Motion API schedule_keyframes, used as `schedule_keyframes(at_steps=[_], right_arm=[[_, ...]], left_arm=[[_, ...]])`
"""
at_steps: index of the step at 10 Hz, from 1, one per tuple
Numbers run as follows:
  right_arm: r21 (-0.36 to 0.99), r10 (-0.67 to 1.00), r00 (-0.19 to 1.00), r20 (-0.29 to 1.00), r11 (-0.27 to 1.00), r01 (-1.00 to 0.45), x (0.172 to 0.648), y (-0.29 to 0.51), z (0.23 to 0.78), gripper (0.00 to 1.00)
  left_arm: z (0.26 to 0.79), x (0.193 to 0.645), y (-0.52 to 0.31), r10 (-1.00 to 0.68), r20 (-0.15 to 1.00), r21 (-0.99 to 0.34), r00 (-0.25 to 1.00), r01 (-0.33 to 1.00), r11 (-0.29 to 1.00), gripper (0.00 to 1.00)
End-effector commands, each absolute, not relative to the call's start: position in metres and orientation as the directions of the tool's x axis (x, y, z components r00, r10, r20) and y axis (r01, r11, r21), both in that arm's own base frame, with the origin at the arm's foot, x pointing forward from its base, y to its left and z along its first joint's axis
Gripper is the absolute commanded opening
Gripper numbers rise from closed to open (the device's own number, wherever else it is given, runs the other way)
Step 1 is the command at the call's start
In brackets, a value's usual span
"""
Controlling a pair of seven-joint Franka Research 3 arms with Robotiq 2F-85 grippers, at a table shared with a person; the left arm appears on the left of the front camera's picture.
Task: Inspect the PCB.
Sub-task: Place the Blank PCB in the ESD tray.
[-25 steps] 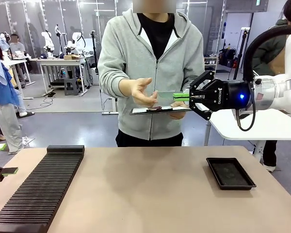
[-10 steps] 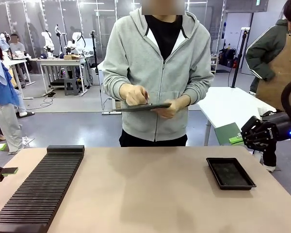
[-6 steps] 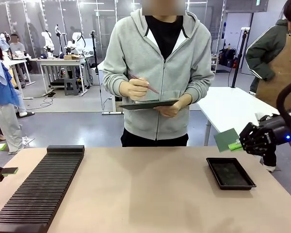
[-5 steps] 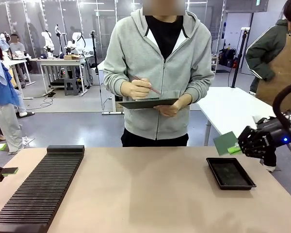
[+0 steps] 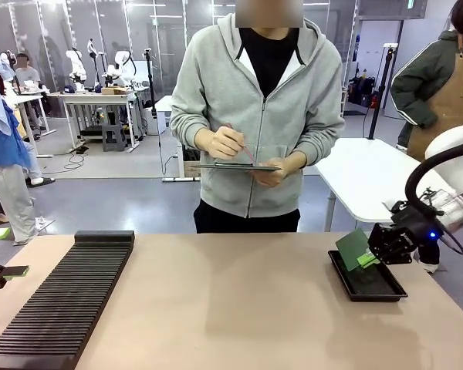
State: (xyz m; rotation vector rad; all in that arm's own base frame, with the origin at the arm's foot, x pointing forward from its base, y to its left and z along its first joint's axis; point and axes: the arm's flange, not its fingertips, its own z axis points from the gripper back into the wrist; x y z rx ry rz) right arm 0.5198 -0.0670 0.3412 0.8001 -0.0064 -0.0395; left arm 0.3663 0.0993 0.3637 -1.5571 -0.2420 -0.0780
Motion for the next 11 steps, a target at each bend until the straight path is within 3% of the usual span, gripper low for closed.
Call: schedule_keyframes(at_steps=[1, 10, 11], right_arm=[[0.693, -0.024, 1.0, 0.007, 0.72, 0.012, 0.529, -0.071, 0.33, 0.03], [0.614, -0.034, 0.998, 0.044, 0.789, 0.0, 0.537, -0.075, 0.296, 0.03], [0.614, -0.039, 0.998, 0.041, 0.789, 0.006, 0.535, -0.074, 0.298, 0.1]], left_arm=[[0.364, 0.366, 0.1, 0.103, 0.203, -0.979, 0.974, 0.202, 0.017, 1.0], [0.364, 0.366, 0.1, 0.103, 0.203, -0.979, 0.974, 0.202, 0.017, 1.0], [0.364, 0.366, 0.1, 0.103, 0.203, -0.979, 0.974, 0.202, 0.017, 1.0]])
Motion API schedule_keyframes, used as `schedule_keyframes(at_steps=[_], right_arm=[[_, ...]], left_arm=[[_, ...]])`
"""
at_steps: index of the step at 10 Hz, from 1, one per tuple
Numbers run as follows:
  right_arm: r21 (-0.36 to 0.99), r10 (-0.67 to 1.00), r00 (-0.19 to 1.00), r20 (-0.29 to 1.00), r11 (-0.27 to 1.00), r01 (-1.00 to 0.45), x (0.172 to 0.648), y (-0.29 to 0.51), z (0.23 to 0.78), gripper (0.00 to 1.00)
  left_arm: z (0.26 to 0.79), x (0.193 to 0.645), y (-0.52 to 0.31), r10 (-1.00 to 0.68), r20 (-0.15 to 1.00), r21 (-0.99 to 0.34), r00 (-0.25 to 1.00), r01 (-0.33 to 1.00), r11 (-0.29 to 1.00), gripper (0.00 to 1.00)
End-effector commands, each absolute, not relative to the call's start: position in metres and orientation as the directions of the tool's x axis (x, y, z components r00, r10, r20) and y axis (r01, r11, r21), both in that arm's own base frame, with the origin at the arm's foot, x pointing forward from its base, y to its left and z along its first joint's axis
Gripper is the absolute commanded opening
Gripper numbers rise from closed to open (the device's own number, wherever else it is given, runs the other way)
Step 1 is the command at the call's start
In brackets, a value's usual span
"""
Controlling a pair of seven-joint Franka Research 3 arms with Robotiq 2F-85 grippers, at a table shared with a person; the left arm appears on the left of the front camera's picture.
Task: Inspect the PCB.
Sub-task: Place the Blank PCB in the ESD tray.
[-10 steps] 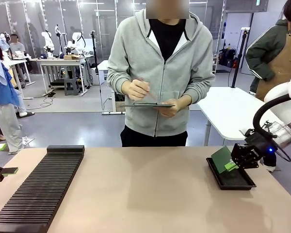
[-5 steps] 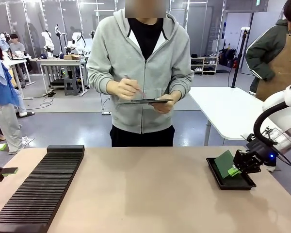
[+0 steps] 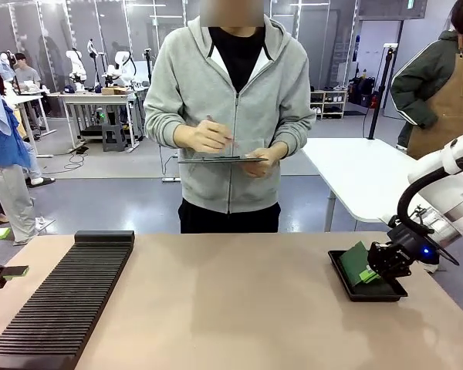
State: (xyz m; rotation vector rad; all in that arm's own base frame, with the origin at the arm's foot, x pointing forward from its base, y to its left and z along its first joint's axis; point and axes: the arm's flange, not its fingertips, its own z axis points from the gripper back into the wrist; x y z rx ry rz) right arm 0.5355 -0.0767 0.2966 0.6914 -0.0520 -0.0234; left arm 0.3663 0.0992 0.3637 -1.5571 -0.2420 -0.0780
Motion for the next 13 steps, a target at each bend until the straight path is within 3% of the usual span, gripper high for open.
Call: schedule_keyframes(at_steps=[1, 7, 13], right_arm=[[0.608, -0.039, 0.998, 0.047, 0.794, 0.003, 0.534, -0.073, 0.299, 0.24], [0.51, -0.077, 0.988, 0.132, 0.86, -0.002, 0.516, -0.063, 0.33, 0.97], [0.448, -0.109, 0.976, 0.191, 0.894, 0.012, 0.501, -0.057, 0.358, 1.0]], left_arm=[[0.364, 0.366, 0.1, 0.103, 0.203, -0.979, 0.974, 0.202, 0.017, 1.0], [0.364, 0.366, 0.1, 0.103, 0.203, -0.979, 0.974, 0.202, 0.017, 1.0], [0.364, 0.366, 0.1, 0.103, 0.203, -0.979, 0.974, 0.202, 0.017, 1.0]])
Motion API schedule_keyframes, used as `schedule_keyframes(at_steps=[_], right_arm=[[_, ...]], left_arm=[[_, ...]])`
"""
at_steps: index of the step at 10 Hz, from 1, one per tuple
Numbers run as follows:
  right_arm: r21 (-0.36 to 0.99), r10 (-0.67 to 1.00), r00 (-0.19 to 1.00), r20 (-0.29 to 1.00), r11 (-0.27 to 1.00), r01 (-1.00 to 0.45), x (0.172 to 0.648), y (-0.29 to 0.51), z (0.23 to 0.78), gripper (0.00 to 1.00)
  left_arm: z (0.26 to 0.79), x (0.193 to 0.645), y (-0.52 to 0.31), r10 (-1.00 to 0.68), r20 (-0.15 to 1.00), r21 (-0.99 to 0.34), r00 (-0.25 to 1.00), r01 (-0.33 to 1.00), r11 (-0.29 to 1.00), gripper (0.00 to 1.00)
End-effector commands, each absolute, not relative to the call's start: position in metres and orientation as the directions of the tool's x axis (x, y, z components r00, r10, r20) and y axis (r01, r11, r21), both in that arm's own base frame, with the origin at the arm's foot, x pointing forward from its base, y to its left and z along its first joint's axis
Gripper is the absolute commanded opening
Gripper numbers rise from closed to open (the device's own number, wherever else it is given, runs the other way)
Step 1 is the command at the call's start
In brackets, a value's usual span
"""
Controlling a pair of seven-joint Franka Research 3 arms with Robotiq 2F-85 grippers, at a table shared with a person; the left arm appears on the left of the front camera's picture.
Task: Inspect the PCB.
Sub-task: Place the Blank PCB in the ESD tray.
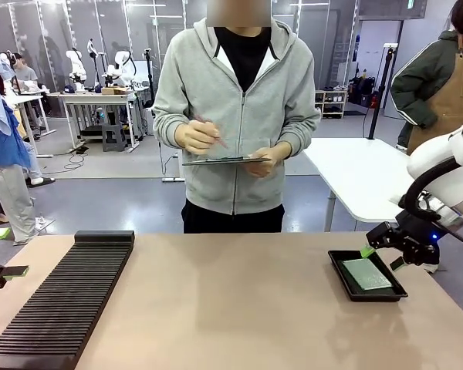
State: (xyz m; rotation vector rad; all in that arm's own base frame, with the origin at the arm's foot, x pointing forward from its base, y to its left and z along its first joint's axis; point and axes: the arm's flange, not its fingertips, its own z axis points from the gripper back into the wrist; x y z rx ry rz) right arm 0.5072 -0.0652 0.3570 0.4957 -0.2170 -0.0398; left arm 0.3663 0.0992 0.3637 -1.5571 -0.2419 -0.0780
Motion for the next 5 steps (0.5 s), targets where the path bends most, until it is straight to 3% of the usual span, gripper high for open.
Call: schedule_keyframes(at_steps=[1, 4, 5], right_arm=[[0.441, -0.109, 0.975, 0.194, 0.897, 0.012, 0.499, -0.054, 0.355, 1.0], [0.458, -0.124, 0.981, 0.15, 0.888, 0.042, 0.501, -0.053, 0.344, 1.0], [0.462, -0.093, 0.975, 0.204, 0.887, -0.012, 0.502, -0.06, 0.353, 1.0]], left_arm=[[0.364, 0.366, 0.1, 0.103, 0.203, -0.979, 0.974, 0.202, 0.017, 1.0], [0.364, 0.366, 0.1, 0.103, 0.203, -0.979, 0.974, 0.202, 0.017, 1.0], [0.364, 0.366, 0.1, 0.103, 0.203, -0.979, 0.974, 0.202, 0.017, 1.0]])
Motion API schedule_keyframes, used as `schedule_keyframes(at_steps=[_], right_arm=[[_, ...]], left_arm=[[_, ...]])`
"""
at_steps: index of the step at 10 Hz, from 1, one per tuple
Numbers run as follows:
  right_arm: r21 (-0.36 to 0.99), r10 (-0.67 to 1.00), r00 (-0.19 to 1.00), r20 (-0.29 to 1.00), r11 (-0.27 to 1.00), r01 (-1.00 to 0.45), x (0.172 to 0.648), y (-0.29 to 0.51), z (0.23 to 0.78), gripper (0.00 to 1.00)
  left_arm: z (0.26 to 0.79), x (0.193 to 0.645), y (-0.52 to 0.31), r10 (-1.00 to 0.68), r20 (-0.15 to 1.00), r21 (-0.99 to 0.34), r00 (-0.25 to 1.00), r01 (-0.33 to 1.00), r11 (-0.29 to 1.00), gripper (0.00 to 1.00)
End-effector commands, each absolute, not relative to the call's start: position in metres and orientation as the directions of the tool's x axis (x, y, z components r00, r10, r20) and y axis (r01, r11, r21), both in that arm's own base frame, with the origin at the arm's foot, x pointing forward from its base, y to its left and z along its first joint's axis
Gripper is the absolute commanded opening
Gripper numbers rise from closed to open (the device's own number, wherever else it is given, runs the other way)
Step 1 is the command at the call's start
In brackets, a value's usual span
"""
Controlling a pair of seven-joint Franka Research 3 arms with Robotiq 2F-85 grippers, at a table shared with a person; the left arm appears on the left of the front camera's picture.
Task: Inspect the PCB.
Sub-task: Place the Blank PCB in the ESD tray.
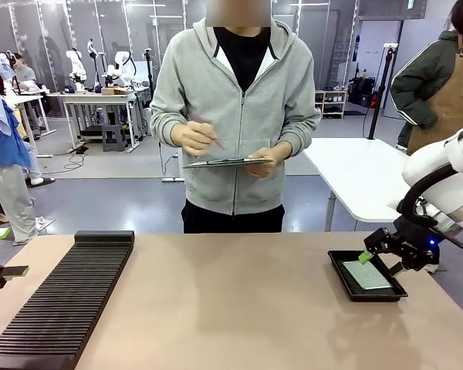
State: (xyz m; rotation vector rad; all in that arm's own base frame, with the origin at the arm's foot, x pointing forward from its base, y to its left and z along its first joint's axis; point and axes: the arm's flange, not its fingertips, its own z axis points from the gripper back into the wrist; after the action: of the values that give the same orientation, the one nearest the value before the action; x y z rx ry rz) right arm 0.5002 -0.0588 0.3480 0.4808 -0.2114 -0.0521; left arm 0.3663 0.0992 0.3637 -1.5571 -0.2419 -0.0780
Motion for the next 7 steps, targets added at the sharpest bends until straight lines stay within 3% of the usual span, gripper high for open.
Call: schedule_keyframes(at_steps=[1, 7], right_arm=[[0.462, -0.093, 0.975, 0.204, 0.887, -0.012, 0.502, -0.0597, 0.353, 1.0], [0.462, -0.093, 0.975, 0.204, 0.887, -0.012, 0.502, -0.0597, 0.353, 1.0]], left_arm=[[0.3637, 0.3658, 0.0998, 0.103, 0.203, -0.979, 0.974, 0.202, 0.017, 1.0], [0.3637, 0.3658, 0.0998, 0.103, 0.203, -0.979, 0.974, 0.202, 0.017, 1.0]])
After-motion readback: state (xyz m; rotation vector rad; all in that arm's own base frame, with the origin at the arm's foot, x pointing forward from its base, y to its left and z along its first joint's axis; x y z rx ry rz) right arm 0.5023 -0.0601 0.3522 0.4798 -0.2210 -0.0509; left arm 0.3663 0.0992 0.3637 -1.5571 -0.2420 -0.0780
